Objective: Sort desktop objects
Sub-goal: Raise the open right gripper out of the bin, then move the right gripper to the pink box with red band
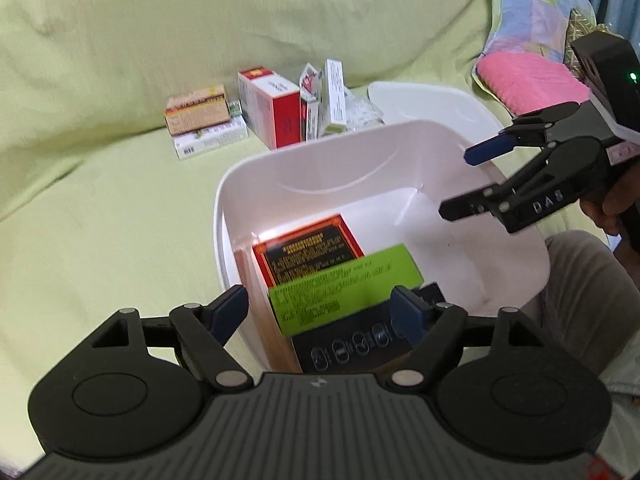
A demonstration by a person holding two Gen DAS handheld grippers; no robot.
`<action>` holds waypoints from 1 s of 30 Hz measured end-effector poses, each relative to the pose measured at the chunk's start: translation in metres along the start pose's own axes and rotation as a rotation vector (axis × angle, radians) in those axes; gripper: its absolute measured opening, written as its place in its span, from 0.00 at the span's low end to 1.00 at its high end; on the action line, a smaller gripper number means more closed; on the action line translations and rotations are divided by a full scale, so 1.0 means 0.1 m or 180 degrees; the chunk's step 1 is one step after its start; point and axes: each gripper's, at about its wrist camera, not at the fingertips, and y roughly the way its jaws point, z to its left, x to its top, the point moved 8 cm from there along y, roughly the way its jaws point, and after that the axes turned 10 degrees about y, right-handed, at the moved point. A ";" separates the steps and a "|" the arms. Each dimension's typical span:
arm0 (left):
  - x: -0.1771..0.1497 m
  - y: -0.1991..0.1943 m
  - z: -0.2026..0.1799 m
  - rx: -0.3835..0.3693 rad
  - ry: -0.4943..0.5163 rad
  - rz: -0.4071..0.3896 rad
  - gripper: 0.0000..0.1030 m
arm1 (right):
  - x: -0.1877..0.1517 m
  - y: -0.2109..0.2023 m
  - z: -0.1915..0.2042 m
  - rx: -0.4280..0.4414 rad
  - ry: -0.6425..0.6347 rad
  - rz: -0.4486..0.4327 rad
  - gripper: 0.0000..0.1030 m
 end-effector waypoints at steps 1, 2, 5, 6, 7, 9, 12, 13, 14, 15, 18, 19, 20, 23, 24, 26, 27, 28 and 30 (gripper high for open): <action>0.02 -0.01 0.00 0.0000 -0.0002 -0.0023 0.81 | 0.01 -0.01 0.00 -0.0012 -0.0032 -0.0013 0.91; 0.04 -0.02 0.01 0.0003 -0.0005 -0.0045 0.85 | 0.02 -0.01 0.00 -0.0021 -0.0071 -0.0016 0.98; 0.11 -0.03 0.03 0.0054 -0.0014 -0.0086 0.88 | 0.03 -0.01 0.01 -0.0042 -0.0186 -0.0022 0.99; 0.12 -0.03 0.05 0.0069 -0.0018 -0.0082 0.88 | 0.05 -0.01 0.01 -0.0061 -0.0205 -0.0030 0.99; 0.14 -0.03 0.07 0.0088 -0.0021 -0.0078 0.88 | 0.06 -0.01 0.00 -0.0075 -0.0213 -0.0035 0.99; 0.17 -0.01 0.12 0.0140 -0.0023 -0.0064 0.88 | 0.09 0.00 -0.01 -0.0093 -0.0222 -0.0048 0.99; 0.22 0.00 0.22 0.0217 -0.0030 -0.0071 0.88 | 0.16 0.01 -0.02 -0.0100 -0.0236 -0.0098 0.99; 0.24 0.00 0.25 0.0237 -0.0032 -0.0082 0.88 | 0.19 0.01 -0.02 -0.0100 -0.0250 -0.0120 0.99; 0.26 0.00 0.29 0.0259 -0.0033 -0.0101 0.88 | 0.23 0.02 -0.02 -0.0097 -0.0275 -0.0143 0.99; 0.28 0.00 0.32 0.0278 -0.0035 -0.0117 0.88 | 0.27 0.02 -0.02 -0.0087 -0.0307 -0.0161 0.99; 0.35 0.02 0.45 0.0335 -0.0033 -0.0148 0.88 | 0.42 0.04 0.01 -0.0058 -0.0440 -0.0243 0.99; 0.37 0.03 0.50 0.0358 -0.0030 -0.0154 0.88 | 0.48 0.06 0.02 -0.0042 -0.0489 -0.0269 0.99; 0.39 0.04 0.55 0.0376 -0.0024 -0.0158 0.88 | 0.54 0.07 0.04 -0.0024 -0.0539 -0.0298 0.99; 0.45 0.11 0.71 0.0428 -0.0009 -0.0168 0.88 | 0.74 0.14 0.09 0.0037 -0.0686 -0.0378 0.99; 0.47 0.14 0.77 0.0446 0.0001 -0.0169 0.88 | 0.81 0.17 0.11 0.0055 -0.0737 -0.0410 0.99; 0.51 0.21 0.89 0.0489 0.0023 -0.0173 0.88 | 0.97 0.23 0.14 0.0099 -0.0843 -0.0468 0.99; 0.53 0.25 0.96 0.0507 0.0034 -0.0173 0.88 | 1.06 0.27 0.16 0.0119 -0.0910 -0.0495 0.99; 0.55 0.29 1.03 0.0528 0.0043 -0.0174 0.88 | 1.14 0.32 0.18 0.0125 -0.0977 -0.0523 0.99; 0.61 0.40 1.18 0.0565 0.0058 -0.0178 0.88 | 1.32 0.42 0.23 0.0124 -0.1121 -0.0573 0.99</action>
